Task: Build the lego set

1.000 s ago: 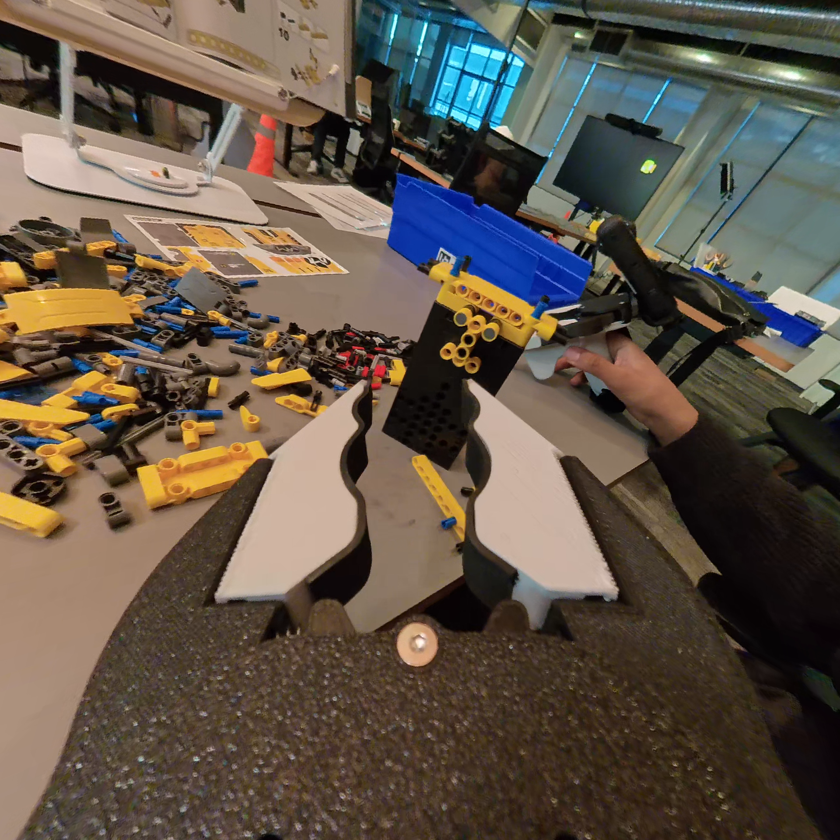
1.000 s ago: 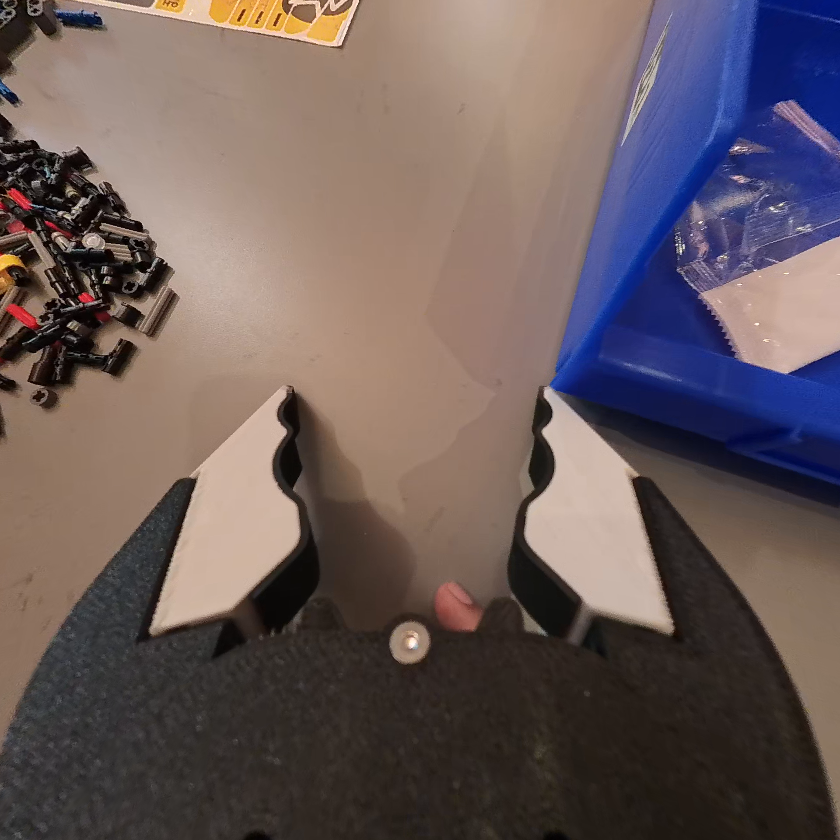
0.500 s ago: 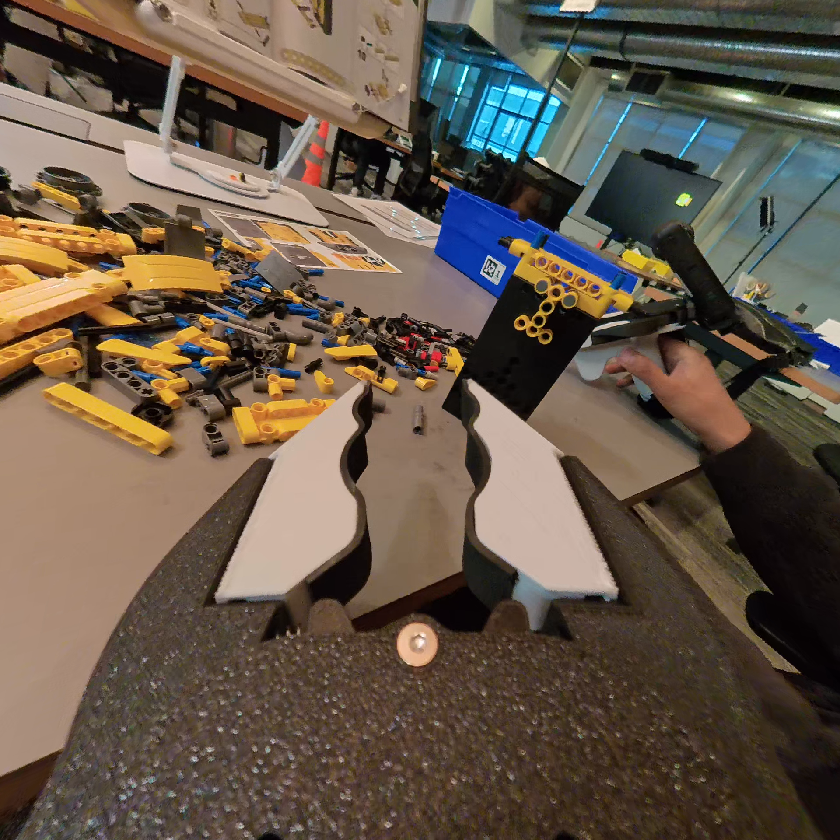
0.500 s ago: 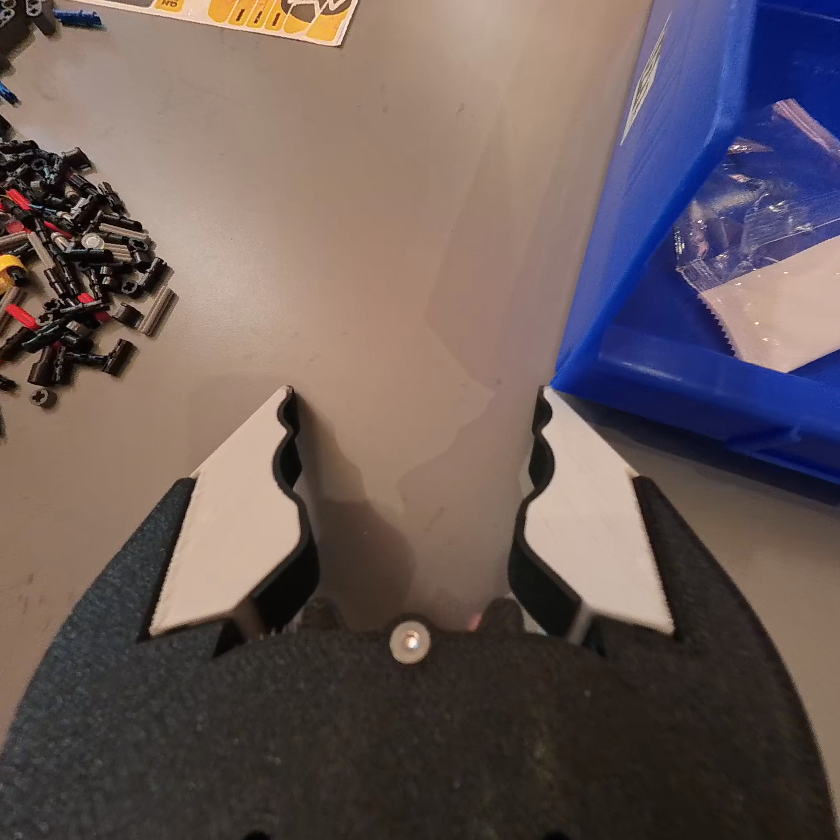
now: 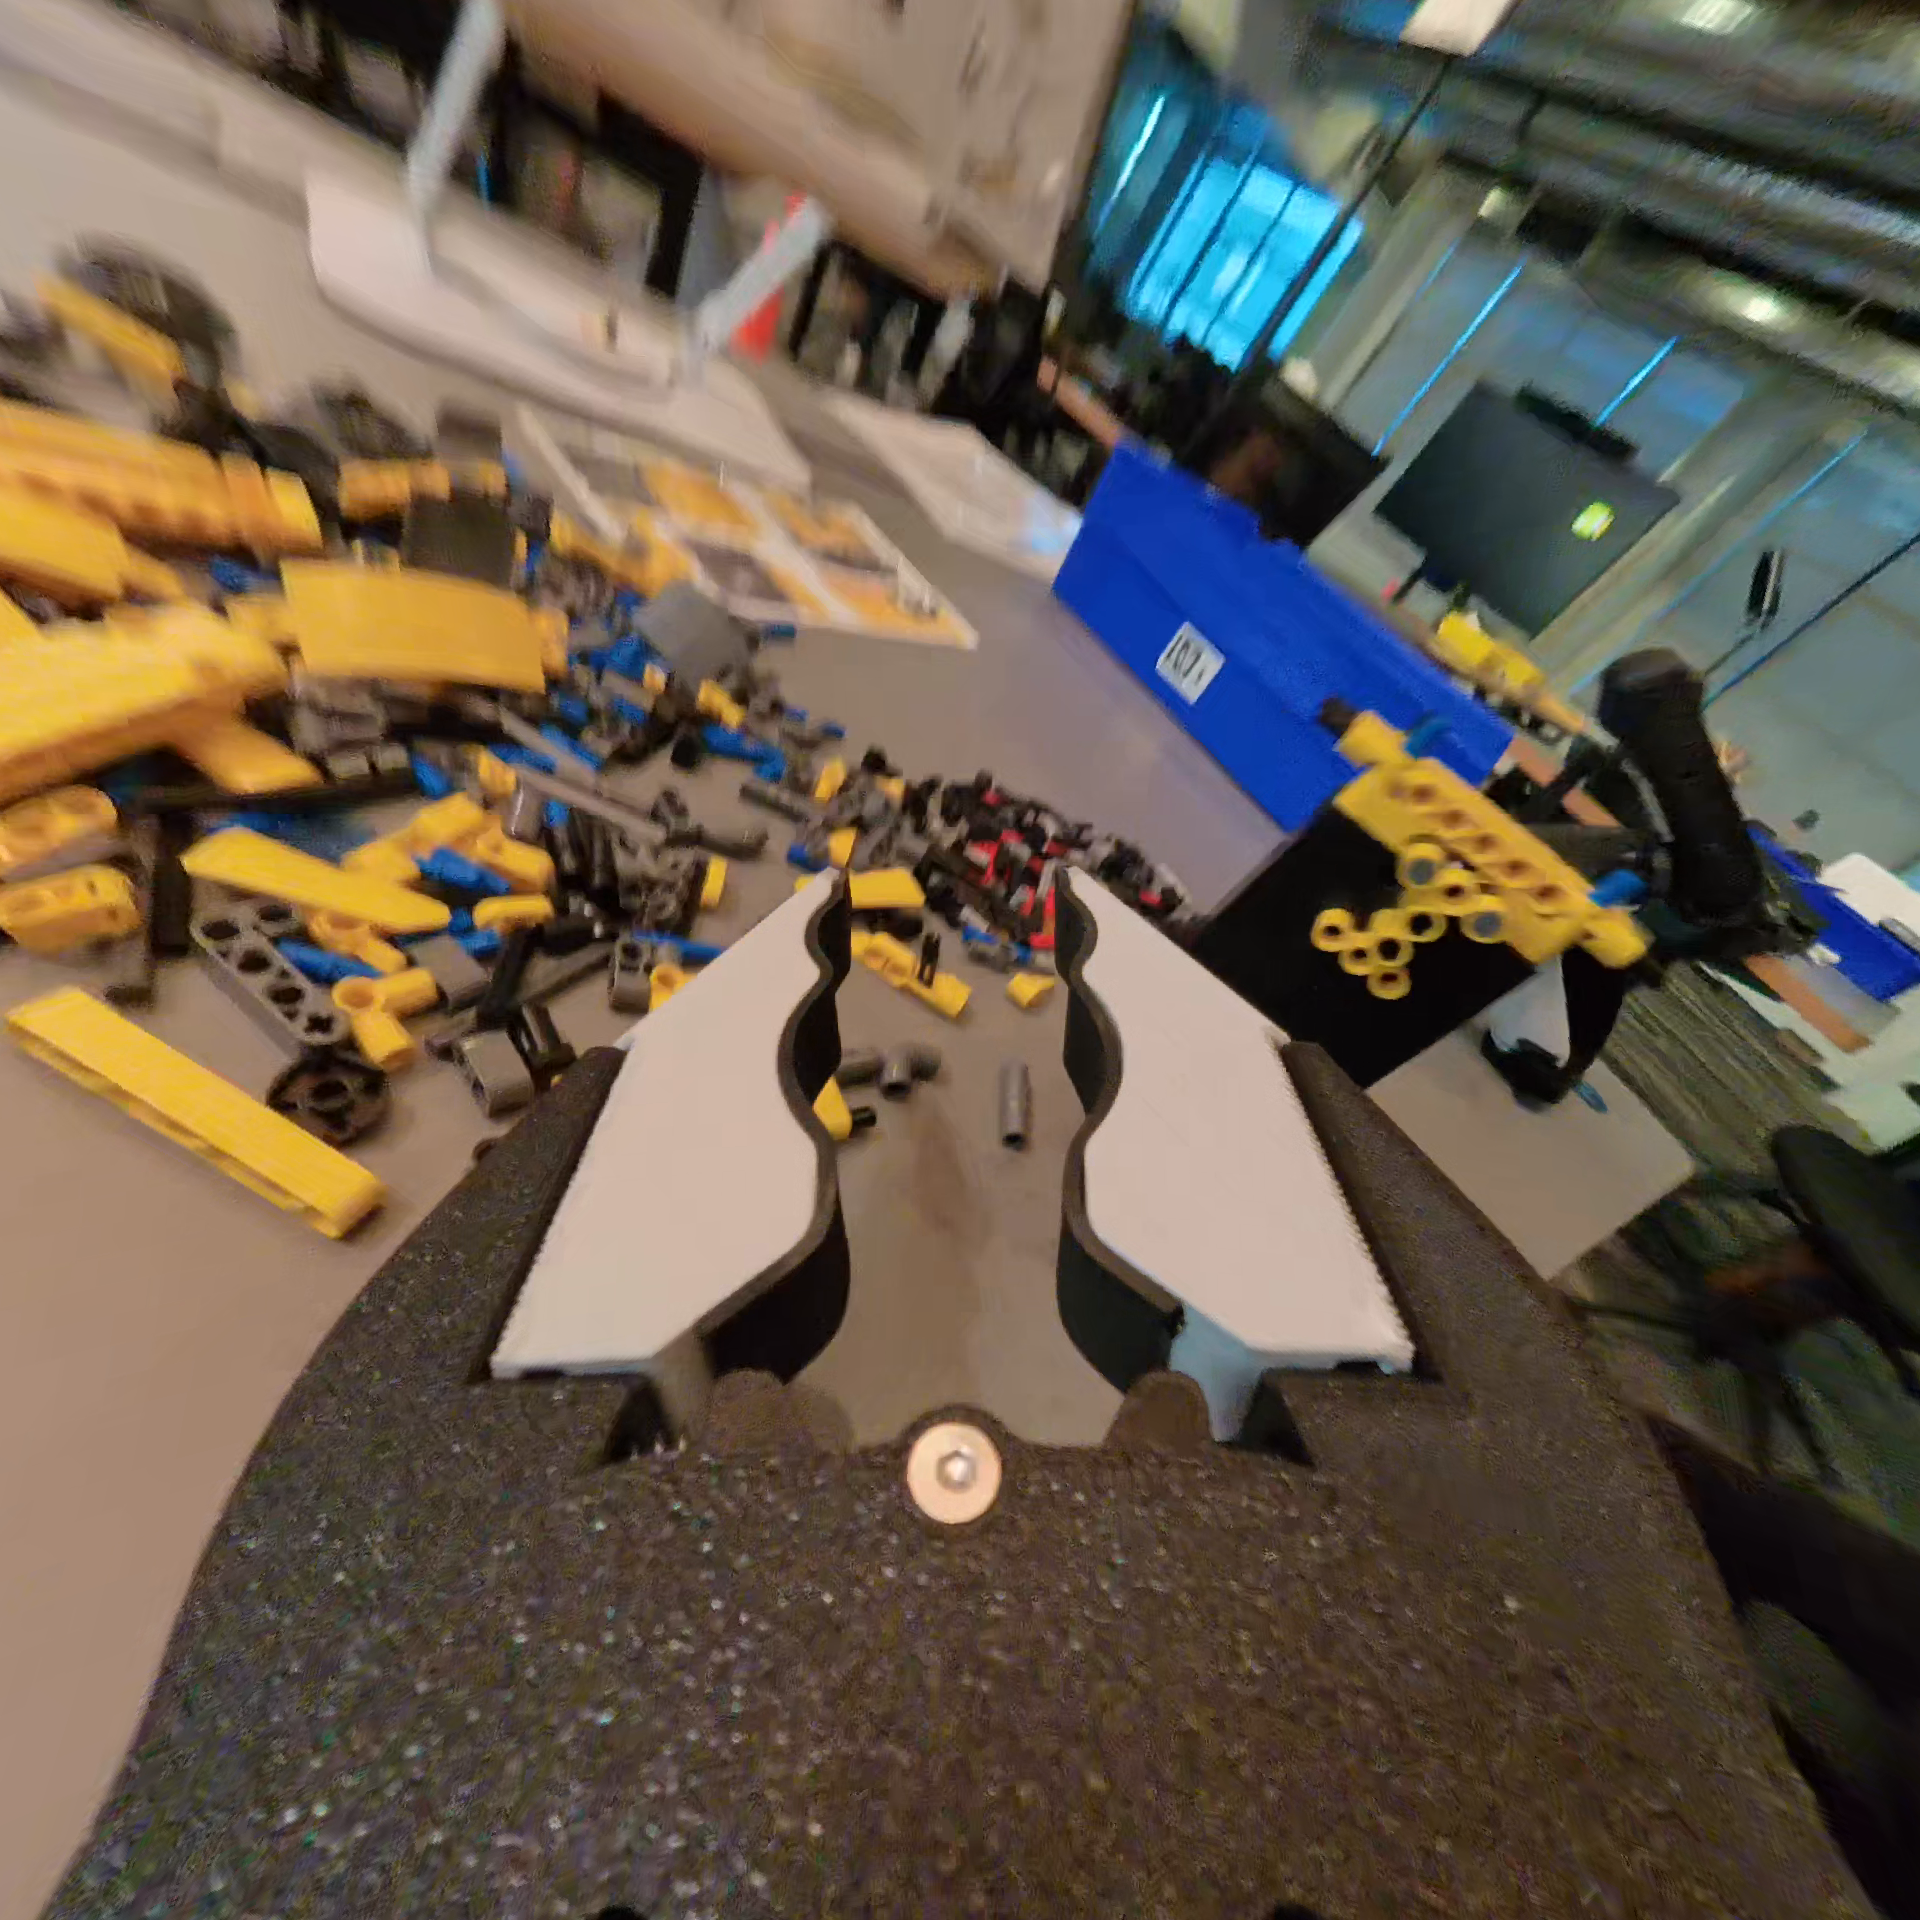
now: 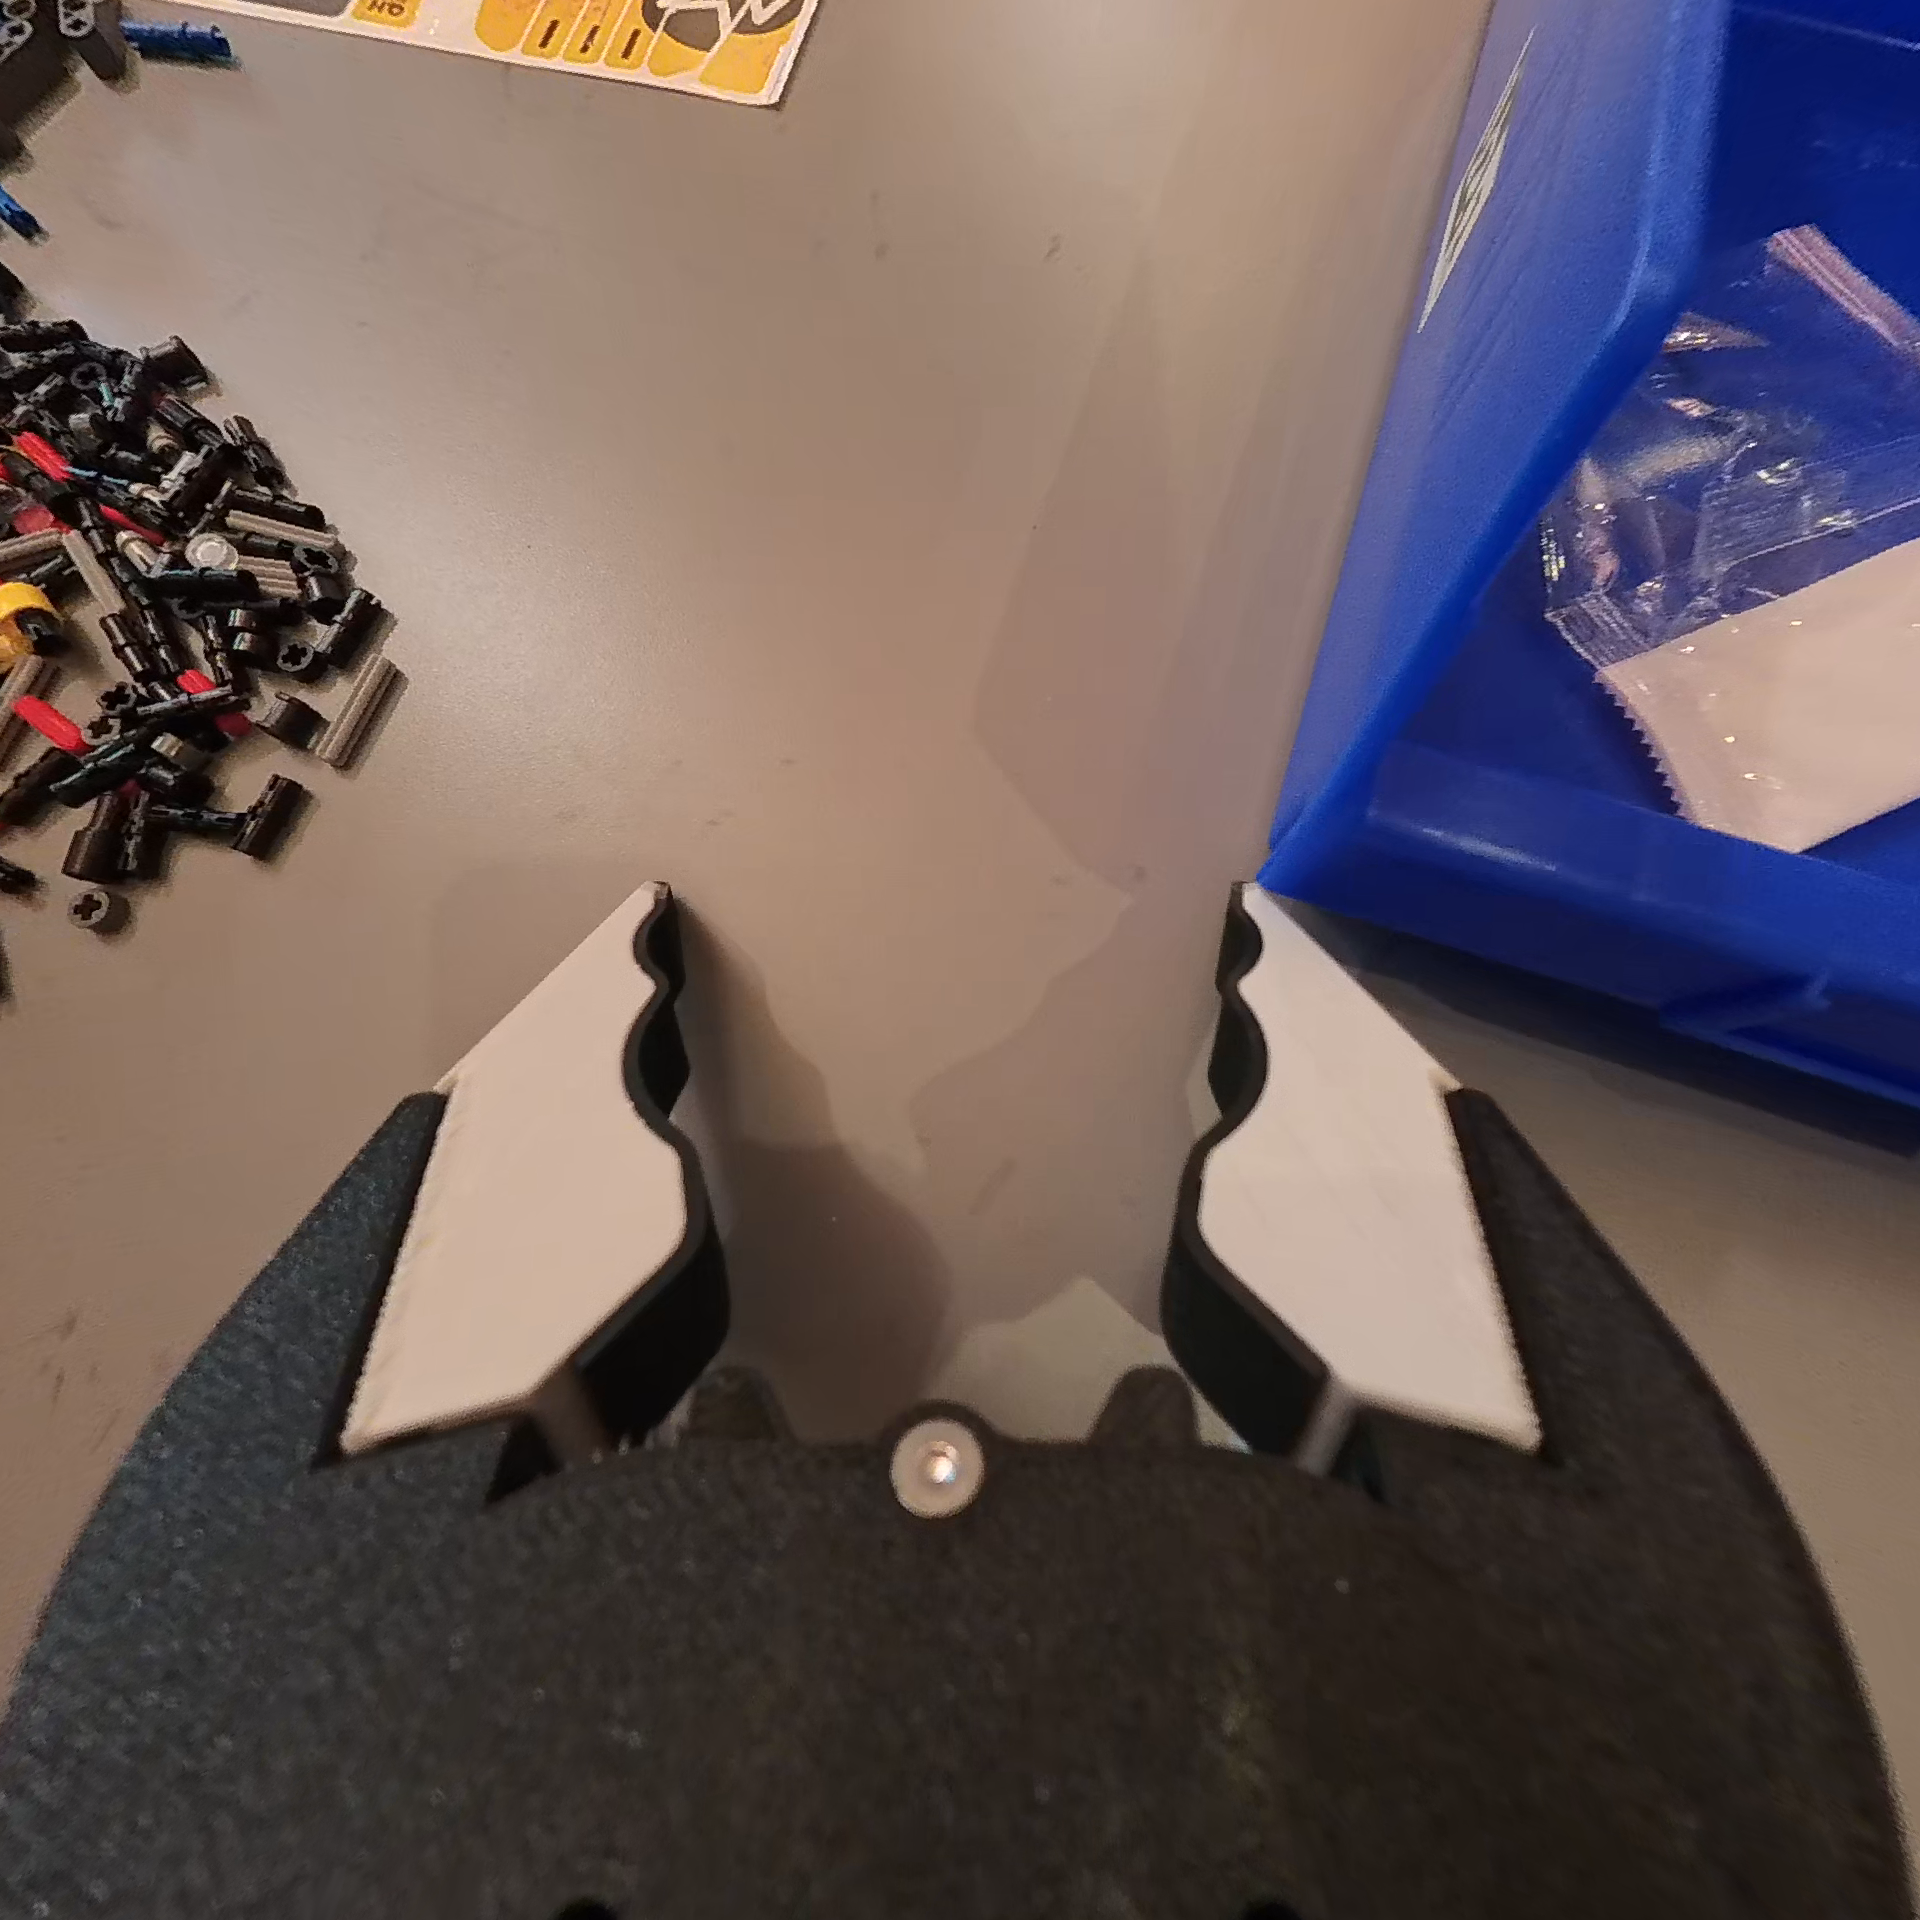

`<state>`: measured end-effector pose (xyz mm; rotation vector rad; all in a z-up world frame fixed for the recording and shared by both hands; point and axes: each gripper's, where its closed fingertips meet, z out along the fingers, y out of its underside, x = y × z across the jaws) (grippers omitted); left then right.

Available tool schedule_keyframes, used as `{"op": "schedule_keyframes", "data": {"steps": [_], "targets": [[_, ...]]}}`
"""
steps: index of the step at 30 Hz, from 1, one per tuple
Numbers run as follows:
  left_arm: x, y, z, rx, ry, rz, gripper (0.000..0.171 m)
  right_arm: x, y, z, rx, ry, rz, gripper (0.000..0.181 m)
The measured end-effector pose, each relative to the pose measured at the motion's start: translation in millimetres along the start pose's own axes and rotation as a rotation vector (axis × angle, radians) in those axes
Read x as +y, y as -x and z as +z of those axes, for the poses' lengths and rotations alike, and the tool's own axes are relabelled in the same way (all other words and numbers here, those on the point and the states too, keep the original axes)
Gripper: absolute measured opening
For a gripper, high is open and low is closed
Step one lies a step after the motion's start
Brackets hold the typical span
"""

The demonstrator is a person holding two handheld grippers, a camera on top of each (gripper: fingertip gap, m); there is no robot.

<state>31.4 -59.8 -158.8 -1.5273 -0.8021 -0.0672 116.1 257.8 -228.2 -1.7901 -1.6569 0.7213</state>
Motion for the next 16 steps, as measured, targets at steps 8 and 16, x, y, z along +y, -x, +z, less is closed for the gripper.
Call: {"op": "schedule_keyframes", "data": {"steps": [8,16], "targets": [[-11.3,12.2,-6.2,0.037,-0.078,-0.174,0.038,0.0,0.0,0.0,0.0,0.0,0.0,0.104],[17.7,10.3,12.6,-0.075,0.124,0.007,0.038,0.1,0.1,-0.1,0.0,0.0,0.0,0.104]]}}
